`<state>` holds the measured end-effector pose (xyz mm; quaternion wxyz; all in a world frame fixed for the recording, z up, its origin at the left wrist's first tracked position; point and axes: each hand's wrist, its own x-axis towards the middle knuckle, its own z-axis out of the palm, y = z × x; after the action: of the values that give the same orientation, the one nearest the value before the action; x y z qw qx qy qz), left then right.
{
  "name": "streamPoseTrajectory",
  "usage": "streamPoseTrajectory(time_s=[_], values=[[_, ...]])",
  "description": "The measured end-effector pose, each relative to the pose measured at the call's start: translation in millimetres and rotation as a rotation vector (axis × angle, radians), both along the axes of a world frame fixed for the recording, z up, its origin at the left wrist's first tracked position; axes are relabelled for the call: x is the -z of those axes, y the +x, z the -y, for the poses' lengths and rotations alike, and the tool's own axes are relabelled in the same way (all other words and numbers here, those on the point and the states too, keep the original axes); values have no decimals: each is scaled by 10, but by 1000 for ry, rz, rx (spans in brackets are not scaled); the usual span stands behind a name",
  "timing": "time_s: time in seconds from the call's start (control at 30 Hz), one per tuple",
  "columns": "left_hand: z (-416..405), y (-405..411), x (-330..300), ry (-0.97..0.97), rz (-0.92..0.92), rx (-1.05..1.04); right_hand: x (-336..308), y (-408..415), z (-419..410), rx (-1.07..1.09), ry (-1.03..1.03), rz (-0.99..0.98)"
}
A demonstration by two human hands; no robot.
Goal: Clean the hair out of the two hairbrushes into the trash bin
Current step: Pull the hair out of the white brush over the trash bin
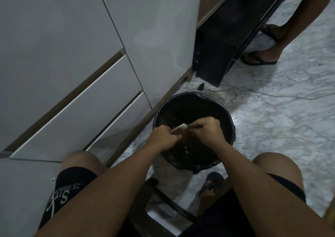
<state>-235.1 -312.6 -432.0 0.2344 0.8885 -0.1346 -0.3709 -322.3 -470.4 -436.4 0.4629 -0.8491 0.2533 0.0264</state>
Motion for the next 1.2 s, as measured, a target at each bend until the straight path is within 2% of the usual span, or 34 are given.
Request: streamPoseTrajectory(time_s=[0.1, 0.27, 0.37, 0.47, 0.53, 0.67, 0.77, 1.07, 1.2], values=[[-31, 36, 9, 2, 22, -58, -45, 7, 66, 92, 77, 9], [-24, 75, 5, 10, 62, -72, 34, 26, 122, 353, 77, 25], [-31, 71, 9, 2, 58, -76, 43, 27, 127, 280, 101, -20], [-42, 64, 18, -11, 48, -81, 35, 12, 103, 156, 295, -75], [-42, 62, 13, -23, 39, -87, 35, 4, 59, 68, 350, -66], [-28, 68, 10, -9, 48, -69, 31, -1, -17, -42, 212, -5], [-41, 94, 28, -3, 60, -61, 50, -1, 5, -85, 111, -37], [-177, 240, 75, 29, 67, -43, 54, 9, 120, 142, -100, -49], [-122, 223, 55, 16, 61, -54, 74, 3, 160, 53, -93, -120]])
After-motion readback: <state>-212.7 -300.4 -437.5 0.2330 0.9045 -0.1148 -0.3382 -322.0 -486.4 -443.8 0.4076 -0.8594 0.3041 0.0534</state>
